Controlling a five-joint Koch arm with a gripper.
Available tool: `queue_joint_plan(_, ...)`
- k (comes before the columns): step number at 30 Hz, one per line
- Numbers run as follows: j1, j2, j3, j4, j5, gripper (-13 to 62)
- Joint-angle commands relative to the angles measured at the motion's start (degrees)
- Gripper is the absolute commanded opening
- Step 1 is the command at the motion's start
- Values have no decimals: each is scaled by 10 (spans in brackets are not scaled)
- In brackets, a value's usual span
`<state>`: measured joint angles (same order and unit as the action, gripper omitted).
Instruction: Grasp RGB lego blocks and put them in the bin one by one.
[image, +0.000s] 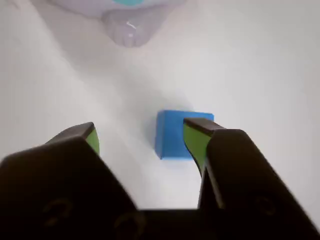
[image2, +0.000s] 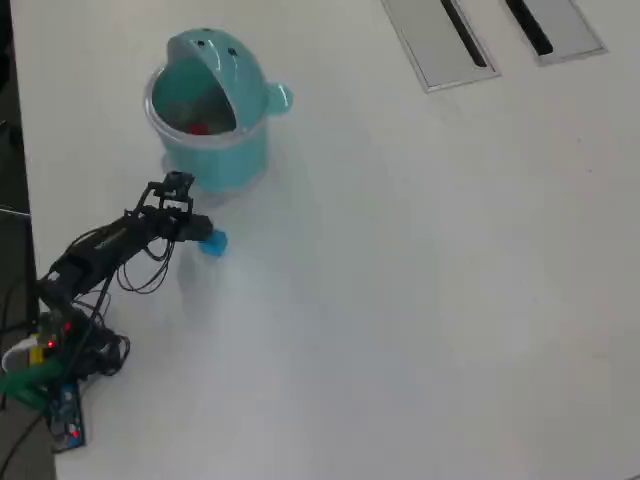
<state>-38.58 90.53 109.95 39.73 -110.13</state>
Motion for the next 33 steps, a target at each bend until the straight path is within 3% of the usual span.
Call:
queue_joint_plan(1,8,3,-49,7,-14,305)
queue_joint_plan(29,58,-90,-97,-1,-53,287)
queue_joint_plan(33,54,-90,-100,4,-55,207)
